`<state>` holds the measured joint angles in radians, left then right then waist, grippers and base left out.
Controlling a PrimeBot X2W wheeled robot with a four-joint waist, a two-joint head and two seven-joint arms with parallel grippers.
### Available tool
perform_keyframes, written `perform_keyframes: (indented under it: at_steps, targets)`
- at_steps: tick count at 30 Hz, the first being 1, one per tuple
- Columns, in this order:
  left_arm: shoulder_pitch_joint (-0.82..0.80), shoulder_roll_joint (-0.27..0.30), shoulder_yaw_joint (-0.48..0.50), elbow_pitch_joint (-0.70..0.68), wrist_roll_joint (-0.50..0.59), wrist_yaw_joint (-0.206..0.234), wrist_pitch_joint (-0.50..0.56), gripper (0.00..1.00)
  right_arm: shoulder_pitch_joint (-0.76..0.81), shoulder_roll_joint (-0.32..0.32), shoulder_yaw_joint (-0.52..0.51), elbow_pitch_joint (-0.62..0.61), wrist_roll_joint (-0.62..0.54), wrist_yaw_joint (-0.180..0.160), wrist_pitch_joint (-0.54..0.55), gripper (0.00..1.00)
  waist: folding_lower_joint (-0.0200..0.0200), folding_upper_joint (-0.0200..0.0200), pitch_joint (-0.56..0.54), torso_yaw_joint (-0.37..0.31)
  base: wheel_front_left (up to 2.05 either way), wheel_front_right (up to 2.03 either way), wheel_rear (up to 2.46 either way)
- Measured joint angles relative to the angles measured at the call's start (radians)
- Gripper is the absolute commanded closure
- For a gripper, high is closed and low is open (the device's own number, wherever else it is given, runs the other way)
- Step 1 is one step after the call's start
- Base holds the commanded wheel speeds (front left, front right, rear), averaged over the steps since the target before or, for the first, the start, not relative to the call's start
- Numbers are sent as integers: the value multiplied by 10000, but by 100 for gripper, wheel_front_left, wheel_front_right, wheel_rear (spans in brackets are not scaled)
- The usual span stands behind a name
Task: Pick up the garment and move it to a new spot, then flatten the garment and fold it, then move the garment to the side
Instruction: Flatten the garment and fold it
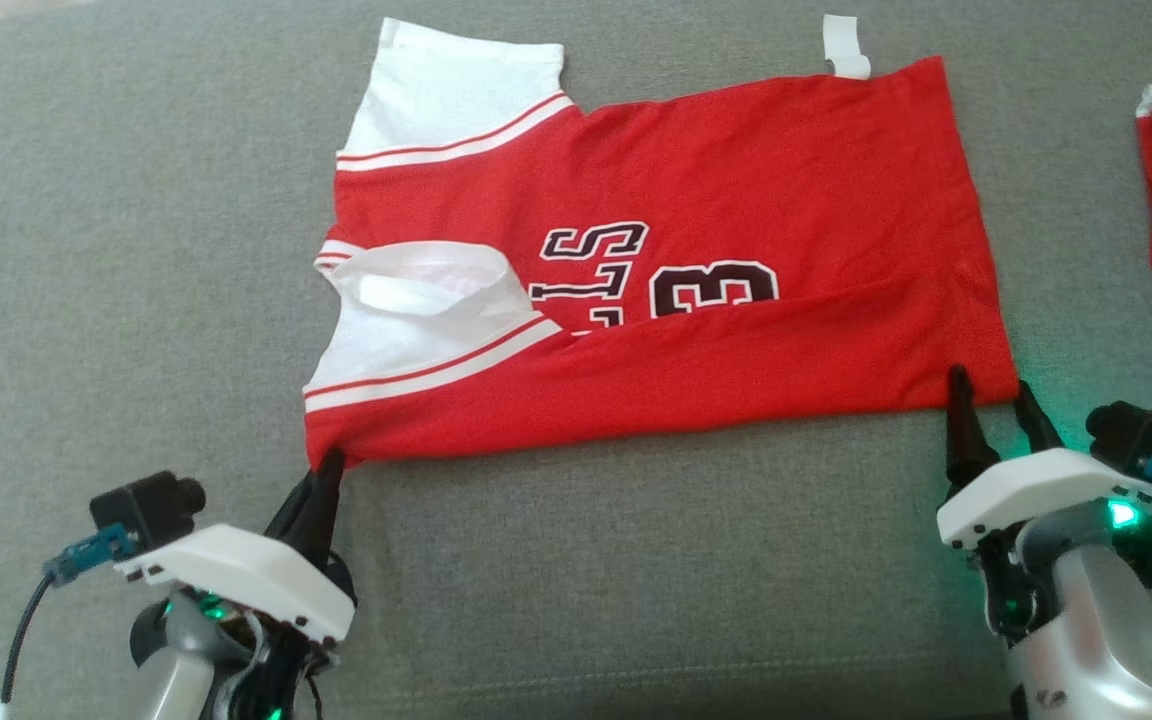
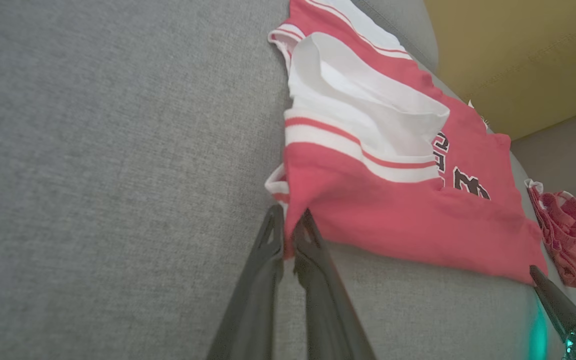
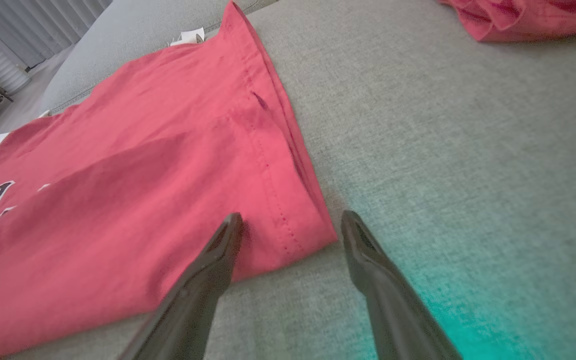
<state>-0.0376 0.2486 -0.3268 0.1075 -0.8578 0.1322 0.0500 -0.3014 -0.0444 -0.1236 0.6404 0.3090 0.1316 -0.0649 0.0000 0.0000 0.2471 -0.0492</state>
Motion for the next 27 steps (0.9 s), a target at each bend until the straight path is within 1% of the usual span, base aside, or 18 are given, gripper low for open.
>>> perform_keyframes:
  at_steps: [1, 2, 3, 4, 5, 6, 9, 11, 14, 19, 23, 27]
  targets:
    - [0, 0, -2, -52, 0, 0, -2, 100, -61, -10, 12, 134, -19, 0, 33, 5, 0, 0, 1, 32, 0, 0, 0]
    - [0, 0, -6, -102, 2, 0, -4, 100, -118, -29, 10, 219, -19, 0, 33, 34, 0, 0, -2, 63, 0, 0, 0]
    - [0, 0, -10, -151, 12, 2, -15, 100, -174, -42, 13, 274, -6, 0, 33, 56, 0, 0, -6, 96, 0, 0, 0]
    - [4, 0, -12, -209, 12, 4, -36, 100, -222, -58, 21, 330, 27, 0, 31, 70, 0, 0, -15, 125, 0, 0, 0]
    - [5, 6, -12, -270, 13, 6, -88, 100, -244, -63, 29, 351, 81, 0, 21, 93, 0, 0, -25, 147, 0, 0, 0]
    - [11, 15, -10, -370, 21, 10, -127, 100, -245, -61, 44, 353, 107, 0, 19, 100, 0, 0, -42, 162, 0, 0, 0]
    - [92, 98, -6, -750, 82, 17, -213, 100, -177, -23, 82, 180, 107, 0, -10, 100, 0, 0, -96, 166, 0, 0, 0]
    - [204, 228, -2, -1087, 159, 77, -213, 100, -13, -19, 54, -184, 75, 0, -2, 100, 0, 0, -129, 146, 0, 0, 0]
    - [575, 510, -2, -1866, 309, 192, -173, 100, 441, -15, -12, -1139, 84, 0, 278, 100, 0, 0, -176, 106, 0, 0, 0]
    - [1618, 978, -71, -3154, 376, 495, 249, 100, 1903, -2, -50, -2970, 226, 0, 1427, 100, 0, 0, -175, 51, 0, 0, 0]
    - [2478, 1047, -155, -3636, 357, 800, 456, 100, 3057, 19, -236, -4059, 345, 0, 2104, 100, 0, 0, -107, -19, 0, 0, 0]
    - [2829, 993, -245, -3542, 217, 874, 466, 100, 3445, 31, -293, -4435, 556, 0, 2337, 100, 0, 0, -49, -86, 0, 0, 0]
